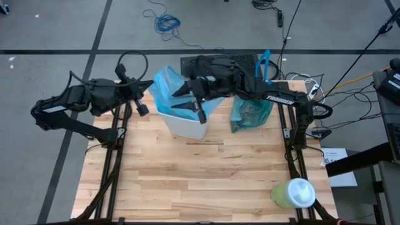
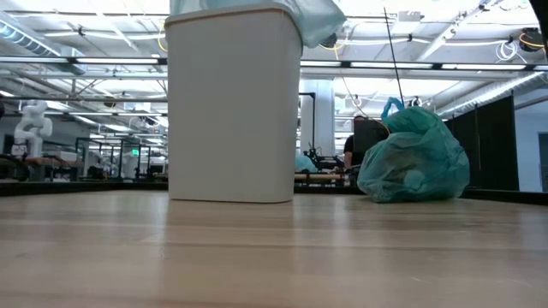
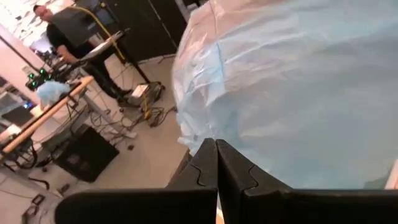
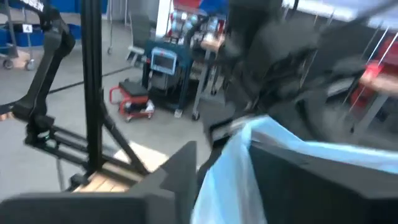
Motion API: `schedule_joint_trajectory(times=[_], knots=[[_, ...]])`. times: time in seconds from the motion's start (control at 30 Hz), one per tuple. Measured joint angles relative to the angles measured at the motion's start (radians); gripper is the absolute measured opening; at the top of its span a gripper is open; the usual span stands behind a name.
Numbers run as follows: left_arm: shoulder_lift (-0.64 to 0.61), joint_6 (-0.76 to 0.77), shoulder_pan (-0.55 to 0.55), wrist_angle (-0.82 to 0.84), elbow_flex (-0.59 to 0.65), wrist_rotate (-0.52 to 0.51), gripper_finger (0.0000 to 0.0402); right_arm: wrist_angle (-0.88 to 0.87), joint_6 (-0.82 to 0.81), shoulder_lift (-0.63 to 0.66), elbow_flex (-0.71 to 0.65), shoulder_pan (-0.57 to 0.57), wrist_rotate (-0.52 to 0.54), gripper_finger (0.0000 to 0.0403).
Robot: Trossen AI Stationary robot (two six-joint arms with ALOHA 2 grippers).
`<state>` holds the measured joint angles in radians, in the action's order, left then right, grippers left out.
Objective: Place trash/remove bag and relplace
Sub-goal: Insert a new trash bag into the trash bin
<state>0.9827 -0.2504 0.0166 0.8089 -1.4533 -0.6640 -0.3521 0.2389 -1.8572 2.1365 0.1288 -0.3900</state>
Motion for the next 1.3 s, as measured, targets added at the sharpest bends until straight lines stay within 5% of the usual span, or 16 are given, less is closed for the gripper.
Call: schedule_joint_trajectory(times=[0.23,0.37,0.63,0.8,1.13,1.3], knots=[[-0.022,0.062,0.000,-0.002,0.091,-0.029,0.0000,-0.027,-0.019,0.025,-0.001,0.021,0.008,0.0204],[-0.070,0.070,0.000,-0.042,0.130,-0.037,0.0000,-0.041,0.038,0.110,-0.001,0.024,0.135,0.0220],[-0.121,0.083,0.000,-0.070,0.134,-0.034,0.0000,-0.144,0.182,0.246,0.000,-0.039,0.399,0.0203],[-0.129,0.087,0.000,-0.067,0.134,-0.029,0.0000,-0.384,0.054,0.277,0.000,-0.060,0.438,0.0193],[-0.178,0.088,0.000,-0.063,0.135,-0.094,0.0000,-0.558,-0.014,0.196,0.000,-0.127,0.455,0.0212],[-0.197,0.089,0.000,-0.062,0.135,-0.096,0.0000,-0.589,0.020,0.107,0.000,-0.203,0.688,0.0179]])
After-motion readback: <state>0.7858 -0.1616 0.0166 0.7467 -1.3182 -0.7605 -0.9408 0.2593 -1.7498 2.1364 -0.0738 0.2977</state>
